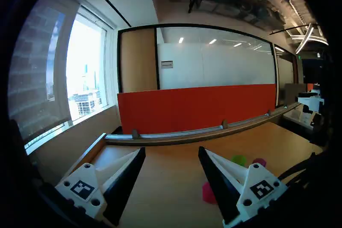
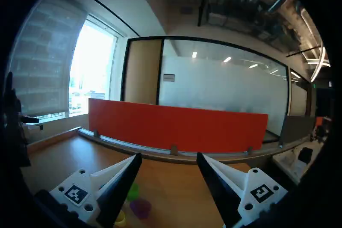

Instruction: Pour water

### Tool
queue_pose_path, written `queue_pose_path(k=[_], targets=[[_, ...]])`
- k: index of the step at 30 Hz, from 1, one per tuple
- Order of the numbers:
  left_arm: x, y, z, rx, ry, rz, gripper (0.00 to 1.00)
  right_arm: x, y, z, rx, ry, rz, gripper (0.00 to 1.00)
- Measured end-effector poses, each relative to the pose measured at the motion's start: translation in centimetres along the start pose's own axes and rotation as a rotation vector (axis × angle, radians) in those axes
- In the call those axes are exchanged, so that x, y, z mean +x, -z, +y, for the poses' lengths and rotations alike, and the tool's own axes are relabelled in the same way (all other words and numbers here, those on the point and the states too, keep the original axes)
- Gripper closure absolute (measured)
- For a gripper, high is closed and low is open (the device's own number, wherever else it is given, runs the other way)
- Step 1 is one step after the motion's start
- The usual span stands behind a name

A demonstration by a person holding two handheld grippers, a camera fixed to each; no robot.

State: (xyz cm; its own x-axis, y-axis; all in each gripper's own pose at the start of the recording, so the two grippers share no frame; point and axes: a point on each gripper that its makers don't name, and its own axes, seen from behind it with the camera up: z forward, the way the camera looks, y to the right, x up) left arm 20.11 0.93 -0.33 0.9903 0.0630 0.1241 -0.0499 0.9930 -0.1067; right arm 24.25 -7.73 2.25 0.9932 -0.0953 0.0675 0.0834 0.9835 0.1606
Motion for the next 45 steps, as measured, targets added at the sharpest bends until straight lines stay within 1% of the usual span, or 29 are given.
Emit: queue_pose_path(k=[5,12,20,32,38,45], targets=[[-0.7,0.1,0.0,-0.004,0.003,-0.021,0.08,-0.8,-1.0,-1.1,0.060,0.018,-0.034,0.01],[-1.9,0.0,0.3,-0.023,0.000,-0.061,0.08,-2.7,-2.0,-3.2,0.178,0.061,-0.107,0.01],[-2.8,0.0,0.4,-0.024,-0.006,-0.079,0.08,-3.9,-3.1,-5.0,0.270,0.106,-0.160,0.01],[-4.3,0.2,0.6,-0.020,-0.011,-0.104,0.08,-6.8,-5.0,-9.4,0.468,0.141,-0.262,0.01],[-4.7,0.2,0.3,-0.003,-0.005,-0.111,0.08,-8.8,-6.3,-11.8,0.553,0.179,-0.317,0.01],[-5.6,0.3,-0.1,0.020,0.011,-0.125,0.08,-10.7,-8.1,-14.7,0.629,0.194,-0.360,0.01]])
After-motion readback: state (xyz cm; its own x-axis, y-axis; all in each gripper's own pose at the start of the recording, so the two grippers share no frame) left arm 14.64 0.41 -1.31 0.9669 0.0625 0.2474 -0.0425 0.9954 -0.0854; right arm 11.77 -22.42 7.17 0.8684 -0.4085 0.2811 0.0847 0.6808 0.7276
